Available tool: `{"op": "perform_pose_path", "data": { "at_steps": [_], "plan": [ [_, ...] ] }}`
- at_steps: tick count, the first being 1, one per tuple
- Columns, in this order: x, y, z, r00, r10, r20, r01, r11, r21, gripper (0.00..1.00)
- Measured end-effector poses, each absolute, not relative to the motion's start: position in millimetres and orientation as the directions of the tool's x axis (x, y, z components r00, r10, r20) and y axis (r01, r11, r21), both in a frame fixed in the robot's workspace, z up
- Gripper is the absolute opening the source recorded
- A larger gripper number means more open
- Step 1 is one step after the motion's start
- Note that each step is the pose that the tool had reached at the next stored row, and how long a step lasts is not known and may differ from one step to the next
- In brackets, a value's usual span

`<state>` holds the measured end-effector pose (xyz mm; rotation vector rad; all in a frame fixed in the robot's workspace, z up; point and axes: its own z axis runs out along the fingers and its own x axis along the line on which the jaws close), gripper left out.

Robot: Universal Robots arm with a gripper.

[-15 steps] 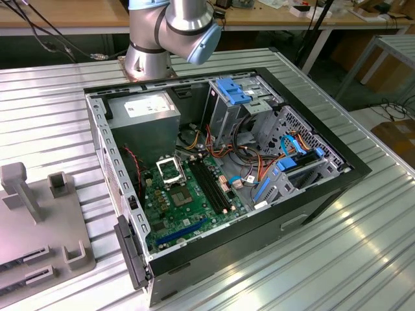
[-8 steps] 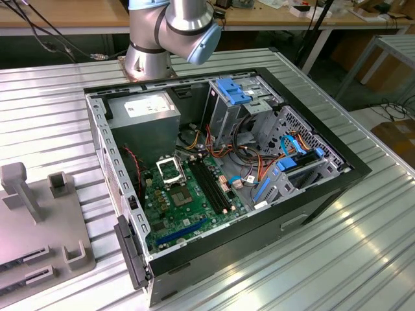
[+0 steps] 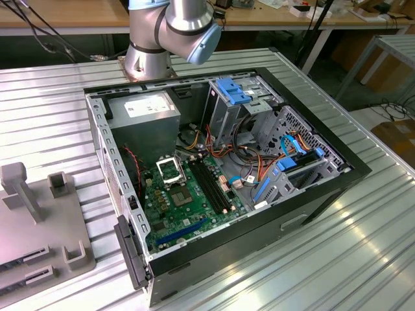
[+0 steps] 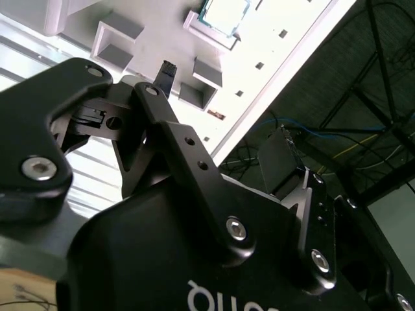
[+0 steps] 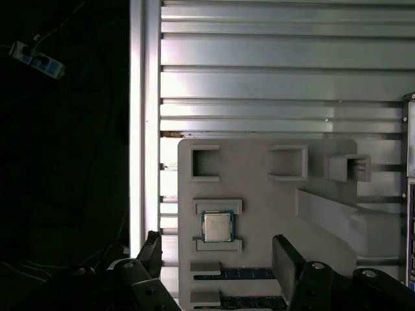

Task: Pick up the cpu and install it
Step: 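Pick up the cpu and move it towards the insertion slot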

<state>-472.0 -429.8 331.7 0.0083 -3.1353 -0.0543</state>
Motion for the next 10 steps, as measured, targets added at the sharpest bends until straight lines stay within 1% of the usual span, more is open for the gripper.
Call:
{"op": "perform_pose_path", "data": {
  "at_steps": [10],
  "plan": [
    [-472.0, -429.8, 317.6, -1.0, -0.005, 0.006, -0.005, 0.999, 0.035, 0.78]
  ]
}}
